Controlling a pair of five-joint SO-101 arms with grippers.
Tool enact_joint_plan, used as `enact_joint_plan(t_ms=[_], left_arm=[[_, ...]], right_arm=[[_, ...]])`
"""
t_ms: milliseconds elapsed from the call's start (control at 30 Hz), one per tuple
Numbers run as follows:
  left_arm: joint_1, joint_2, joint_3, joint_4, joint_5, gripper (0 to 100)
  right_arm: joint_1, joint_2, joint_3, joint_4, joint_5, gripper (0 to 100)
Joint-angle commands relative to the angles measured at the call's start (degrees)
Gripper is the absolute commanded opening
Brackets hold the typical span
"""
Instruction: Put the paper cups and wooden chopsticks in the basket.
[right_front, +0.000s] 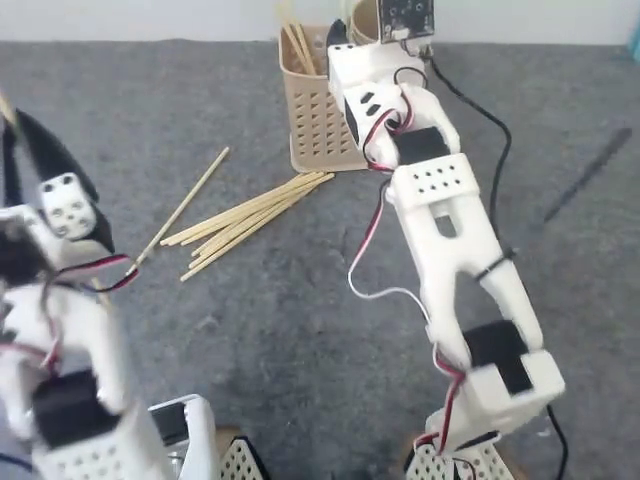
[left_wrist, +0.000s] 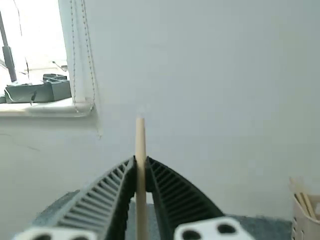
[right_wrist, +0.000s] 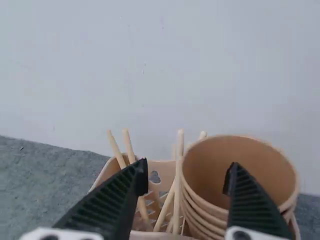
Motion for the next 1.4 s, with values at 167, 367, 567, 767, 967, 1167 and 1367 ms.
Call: enact_joint_plan(t_ms=[167,367,567,767,967,1167,1367], left_arm=[[0.5,4.6,8.2,-18.0,6.4,1],[4.7,10.6,8.6,-30.9,6.5,1],[12.0,14.7,12.3,-47.8,6.7,1],[19.5,16.9,13.6,-57.7,6.2,1],[25.1,23.6,8.3,-62.1,6.2,1],[29.2,32.7,0.3,-62.3,6.2,1],[33.8,41.7,-11.1,-62.4,6.2,1]], right_arm=[[-0.1,-16.7,-3.3,23.3,-8.4,25.2],[0.9,-21.0,-3.3,39.9,-11.7,25.2],[3.4,-21.3,-3.3,54.0,-12.0,16.9],[7.1,-22.5,5.9,57.5,-12.0,3.5],[9.5,-27.6,28.7,45.4,-5.9,1.1],[9.1,-38.2,59.1,18.1,-5.2,1.2],[8.8,-44.1,80.0,-11.3,-4.0,1.2]])
